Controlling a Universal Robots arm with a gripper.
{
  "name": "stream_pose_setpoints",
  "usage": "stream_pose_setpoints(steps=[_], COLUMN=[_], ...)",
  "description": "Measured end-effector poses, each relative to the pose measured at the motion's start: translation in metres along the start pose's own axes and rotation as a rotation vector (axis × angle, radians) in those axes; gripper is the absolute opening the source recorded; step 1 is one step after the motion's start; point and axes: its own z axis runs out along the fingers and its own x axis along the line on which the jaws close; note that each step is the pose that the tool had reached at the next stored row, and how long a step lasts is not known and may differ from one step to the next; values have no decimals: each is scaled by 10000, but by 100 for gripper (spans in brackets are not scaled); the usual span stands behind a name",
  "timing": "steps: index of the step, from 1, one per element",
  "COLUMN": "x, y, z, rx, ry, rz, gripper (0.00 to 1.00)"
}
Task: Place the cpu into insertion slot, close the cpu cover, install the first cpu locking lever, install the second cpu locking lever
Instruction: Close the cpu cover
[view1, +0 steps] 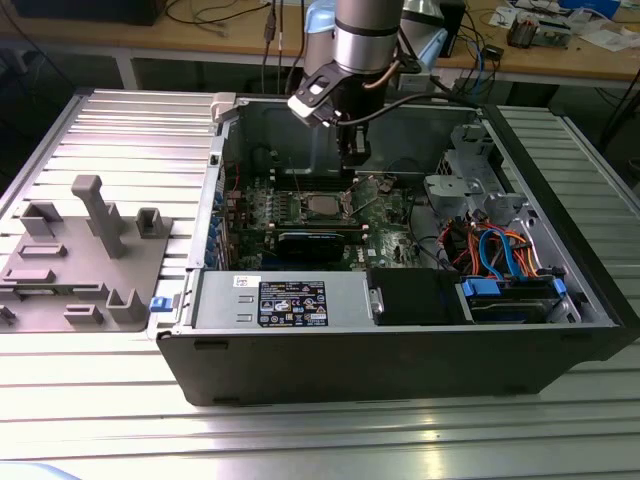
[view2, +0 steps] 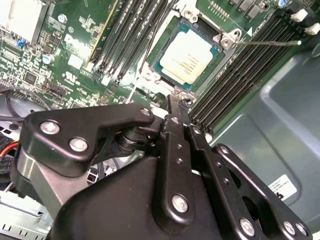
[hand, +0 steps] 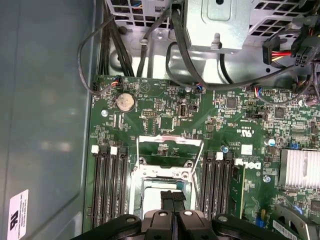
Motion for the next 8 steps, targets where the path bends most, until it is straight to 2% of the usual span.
stream_pose_setpoints(steps=[3, 6, 8], x=[-2, -4, -7], y=[32, 50, 105], z=[0, 4, 6], rx=[57, 59, 58], ry=[4, 5, 5], rz=[-1, -1, 1], gripper=[11, 11, 11])
